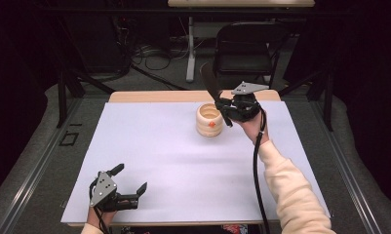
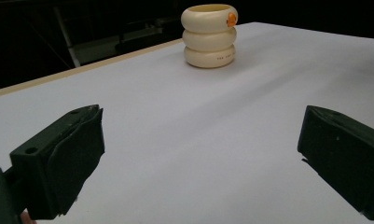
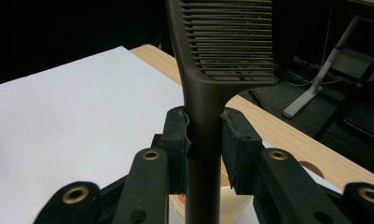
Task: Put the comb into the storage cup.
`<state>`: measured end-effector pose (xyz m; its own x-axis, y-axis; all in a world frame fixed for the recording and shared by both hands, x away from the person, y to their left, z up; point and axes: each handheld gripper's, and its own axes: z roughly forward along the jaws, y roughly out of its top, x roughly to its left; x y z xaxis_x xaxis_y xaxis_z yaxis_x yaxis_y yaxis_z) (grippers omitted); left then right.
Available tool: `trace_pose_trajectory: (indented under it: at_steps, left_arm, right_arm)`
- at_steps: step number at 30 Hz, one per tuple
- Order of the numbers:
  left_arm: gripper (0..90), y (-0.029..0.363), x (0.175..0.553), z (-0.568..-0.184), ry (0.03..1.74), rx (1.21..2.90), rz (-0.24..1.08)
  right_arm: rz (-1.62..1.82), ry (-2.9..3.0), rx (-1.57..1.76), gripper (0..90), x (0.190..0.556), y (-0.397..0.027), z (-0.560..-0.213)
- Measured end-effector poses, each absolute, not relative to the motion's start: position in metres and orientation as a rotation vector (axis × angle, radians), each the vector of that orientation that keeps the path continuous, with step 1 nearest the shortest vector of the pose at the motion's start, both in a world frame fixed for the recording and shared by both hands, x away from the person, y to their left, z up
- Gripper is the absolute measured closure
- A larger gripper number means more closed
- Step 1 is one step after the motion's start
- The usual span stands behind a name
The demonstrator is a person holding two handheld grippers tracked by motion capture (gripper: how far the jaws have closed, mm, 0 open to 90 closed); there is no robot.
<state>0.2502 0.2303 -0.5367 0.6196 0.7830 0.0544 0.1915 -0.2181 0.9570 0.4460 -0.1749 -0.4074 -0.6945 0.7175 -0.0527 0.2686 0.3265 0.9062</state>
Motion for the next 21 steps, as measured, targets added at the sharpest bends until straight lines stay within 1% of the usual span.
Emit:
trace_pose_trajectory:
  at_steps: [21]
  left_arm:
    - [0.4,0.231,0.250,-0.536,0.800,1.740,0.671]
  right_arm:
    - [1.314,2.153,0.883,72.3,0.465,-0.164,-0.398]
